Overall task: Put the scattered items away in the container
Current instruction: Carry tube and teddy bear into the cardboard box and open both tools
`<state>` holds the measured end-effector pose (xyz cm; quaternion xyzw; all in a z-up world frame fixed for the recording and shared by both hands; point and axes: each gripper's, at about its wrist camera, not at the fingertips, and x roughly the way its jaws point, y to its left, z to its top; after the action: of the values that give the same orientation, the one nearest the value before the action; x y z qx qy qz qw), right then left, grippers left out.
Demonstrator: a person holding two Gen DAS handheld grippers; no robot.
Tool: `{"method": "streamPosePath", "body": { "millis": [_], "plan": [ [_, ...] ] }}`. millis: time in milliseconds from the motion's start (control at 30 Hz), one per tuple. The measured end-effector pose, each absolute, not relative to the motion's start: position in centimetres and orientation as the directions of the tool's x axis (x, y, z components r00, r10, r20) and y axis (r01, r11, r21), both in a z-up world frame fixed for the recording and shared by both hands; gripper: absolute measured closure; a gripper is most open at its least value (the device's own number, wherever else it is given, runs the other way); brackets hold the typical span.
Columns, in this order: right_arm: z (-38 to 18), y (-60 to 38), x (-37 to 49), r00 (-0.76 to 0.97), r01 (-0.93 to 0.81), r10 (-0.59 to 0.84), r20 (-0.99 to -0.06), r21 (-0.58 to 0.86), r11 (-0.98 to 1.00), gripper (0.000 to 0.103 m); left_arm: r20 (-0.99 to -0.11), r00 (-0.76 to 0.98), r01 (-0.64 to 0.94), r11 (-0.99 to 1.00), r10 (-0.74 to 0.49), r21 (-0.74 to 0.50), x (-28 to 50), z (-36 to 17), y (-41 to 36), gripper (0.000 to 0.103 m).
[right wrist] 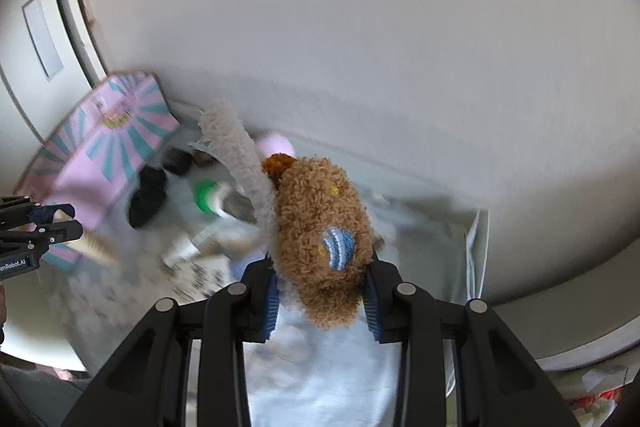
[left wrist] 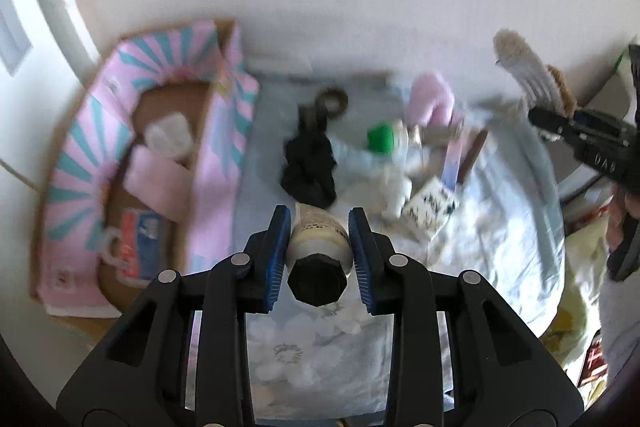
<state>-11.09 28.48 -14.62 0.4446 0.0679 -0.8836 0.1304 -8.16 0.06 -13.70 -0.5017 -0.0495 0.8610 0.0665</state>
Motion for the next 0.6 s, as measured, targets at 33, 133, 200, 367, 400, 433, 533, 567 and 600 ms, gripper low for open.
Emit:
{"method": "streamPosePath", "body": {
  "millis": [33,133,200,367,400,433,533,567,600],
  "plan": [
    [-13.9,27.9,-11.1,-0.577,0.299,-0.181,-0.796,0.001,-0.954,0.071,-0.851,-0.498,-0.06,-0.986,0.166,-0.158,-8.4,-12.9,-0.5,0.076],
    [-11.2,25.4,-10.8,-0.596,0.339,-0.218,-0.773,0.004,-0.941,0.071,-0.832,-0.53,-0.033,-0.985,0.163,-0.172,-8.5,-10.7,-2.1,0.076],
    [-9.9,23.1,-11.1,-0.603,0.378,-0.247,-0.759,0.002,-0.926,0.071,-0.821,-0.551,-0.008,-0.985,0.148,-0.172,-8.2,-9.2,-4.1,0.076],
    [-7.3,17.0,-12.2,-0.609,0.472,-0.326,-0.723,0.001,-0.882,0.071,-0.812,-0.582,0.058,-0.992,0.056,-0.11,-7.5,-6.6,-9.0,0.076],
    [-7.0,15.6,-12.6,-0.605,0.49,-0.342,-0.719,0.002,-0.872,0.071,-0.81,-0.585,0.067,-0.993,0.039,-0.097,-7.3,-6.4,-9.7,0.076],
    [-6.8,14.2,-12.8,-0.599,0.509,-0.359,-0.716,0.006,-0.861,0.071,-0.809,-0.587,0.073,-0.993,0.033,-0.093,-7.2,-6.3,-10.5,0.076],
    [-6.7,10.5,-13.5,-0.57,0.554,-0.407,-0.714,0.033,-0.832,0.071,-0.815,-0.579,0.085,-0.99,0.042,-0.112,-7.2,-7.0,-12.4,0.076],
    [-7.0,9.3,-13.7,-0.558,0.566,-0.419,-0.716,0.041,-0.823,0.071,-0.819,-0.572,0.087,-0.989,0.046,-0.116,-7.3,-7.5,-12.9,0.076],
    [-7.3,7.8,-14.0,-0.542,0.581,-0.43,-0.723,0.048,-0.813,0.071,-0.823,-0.565,0.087,-0.989,0.051,-0.122,-7.3,-8.1,-13.2,0.076]
  ]
}}
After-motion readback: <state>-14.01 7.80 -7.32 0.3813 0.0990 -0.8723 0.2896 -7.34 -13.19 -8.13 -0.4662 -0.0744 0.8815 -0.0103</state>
